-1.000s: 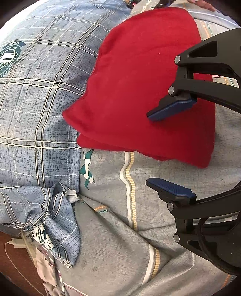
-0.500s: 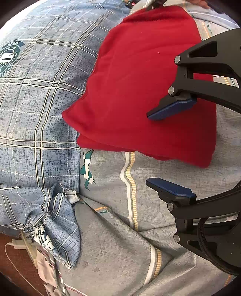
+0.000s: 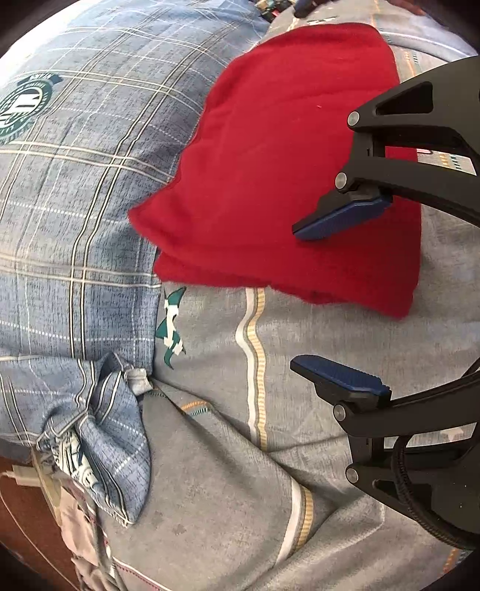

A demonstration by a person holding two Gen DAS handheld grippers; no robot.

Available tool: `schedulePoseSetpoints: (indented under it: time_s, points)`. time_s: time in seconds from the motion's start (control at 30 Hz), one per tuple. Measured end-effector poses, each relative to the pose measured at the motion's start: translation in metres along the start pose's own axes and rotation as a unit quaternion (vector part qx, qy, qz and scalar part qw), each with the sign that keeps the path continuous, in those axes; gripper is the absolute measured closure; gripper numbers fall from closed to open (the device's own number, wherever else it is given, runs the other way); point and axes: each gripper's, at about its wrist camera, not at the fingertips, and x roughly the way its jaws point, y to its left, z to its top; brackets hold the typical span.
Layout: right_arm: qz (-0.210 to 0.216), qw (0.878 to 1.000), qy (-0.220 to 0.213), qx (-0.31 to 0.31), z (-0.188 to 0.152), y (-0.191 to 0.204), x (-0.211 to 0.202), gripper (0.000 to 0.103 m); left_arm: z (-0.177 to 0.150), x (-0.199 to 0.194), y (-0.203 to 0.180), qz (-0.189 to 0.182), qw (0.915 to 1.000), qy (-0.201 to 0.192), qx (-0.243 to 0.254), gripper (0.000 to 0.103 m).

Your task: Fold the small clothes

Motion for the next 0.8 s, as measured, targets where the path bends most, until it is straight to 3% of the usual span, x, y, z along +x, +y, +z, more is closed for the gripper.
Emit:
schedulePoseSetpoints:
  time_s: [0.07,0.13,0.27,0.37,0.53,0.8]
  points:
    - [0.008,1.0,-0.027,0.002,0.011,0.013,-0.013,0.061,0.001,-0.001,0.003,0.002,1.0,-0.001,-0.005,0.038]
    - [0.058,0.997,-0.038,-0.013,0.027,0.039,-0.01,0.061,0.001,0.002,0.007,0.0,0.9999,0.006,-0.01,0.038]
    - [0.173,0.984,-0.006,-0.04,0.048,0.112,0.024,0.061,0.0,0.008,0.01,-0.005,0.9997,0.016,-0.017,0.037]
    - [0.211,0.975,0.01,-0.07,0.065,0.172,0.058,0.061,-0.002,0.009,0.01,-0.003,0.9998,0.015,-0.012,0.035]
    - [0.213,0.972,0.036,-0.094,0.094,0.25,0.109,0.061,-0.003,0.012,0.011,-0.003,0.9999,0.014,-0.001,0.029]
    - [0.185,0.972,0.076,-0.123,0.107,0.302,0.165,0.061,-0.001,0.017,0.015,-0.007,0.9997,0.021,-0.011,0.028]
